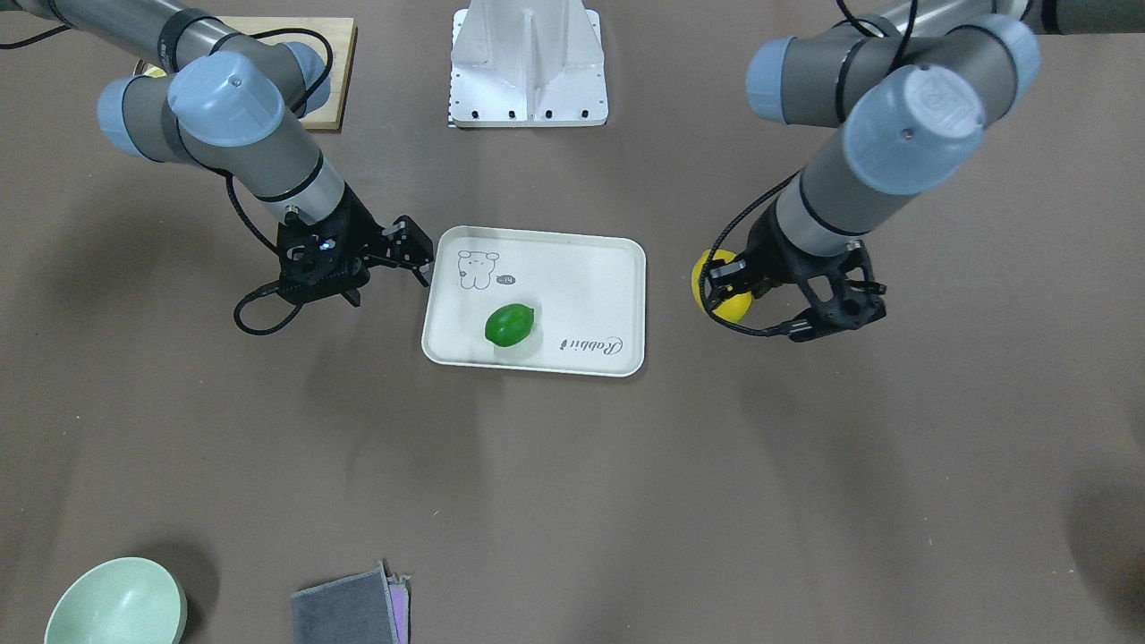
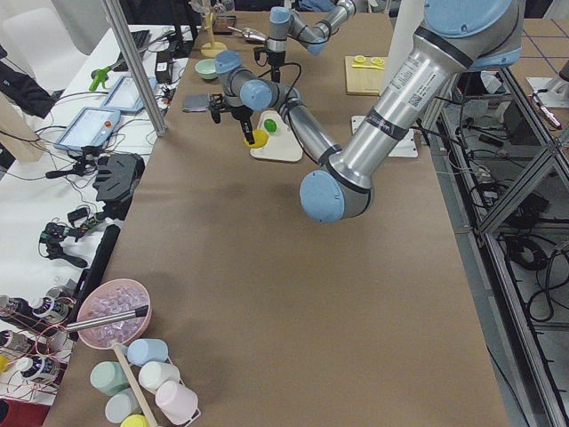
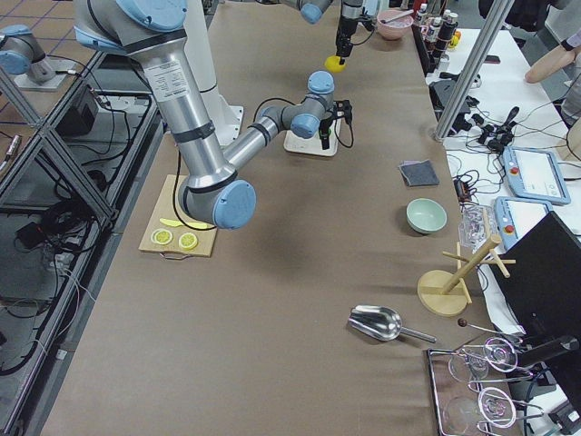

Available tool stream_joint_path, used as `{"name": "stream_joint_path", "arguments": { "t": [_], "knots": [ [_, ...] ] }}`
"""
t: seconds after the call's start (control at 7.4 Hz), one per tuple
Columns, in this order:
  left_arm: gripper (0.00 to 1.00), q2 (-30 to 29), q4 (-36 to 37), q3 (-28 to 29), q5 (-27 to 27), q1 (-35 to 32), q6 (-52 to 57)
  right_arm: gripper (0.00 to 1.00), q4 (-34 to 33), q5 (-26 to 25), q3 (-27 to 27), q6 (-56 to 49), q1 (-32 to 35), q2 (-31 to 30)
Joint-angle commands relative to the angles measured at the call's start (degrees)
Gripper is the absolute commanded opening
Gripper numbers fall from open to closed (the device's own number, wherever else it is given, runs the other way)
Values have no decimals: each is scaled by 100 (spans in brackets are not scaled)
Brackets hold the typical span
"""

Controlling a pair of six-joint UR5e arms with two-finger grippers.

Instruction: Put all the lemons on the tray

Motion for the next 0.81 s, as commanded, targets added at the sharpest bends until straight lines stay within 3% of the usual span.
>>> {"name": "stream_joint_path", "arguments": {
  "t": [0.0,0.41,0.68],
  "knots": [
    [0,-219,-573,348,412,549,-500,100,4,129,213,-591,250,-515],
    [0,-763,-670,953,571,849,-517,100,48,156,1135,-954,391,-1806],
    [0,-782,-1293,1341,931,1130,-859,100,92,147,1601,-1016,418,-2396]
  ]
}}
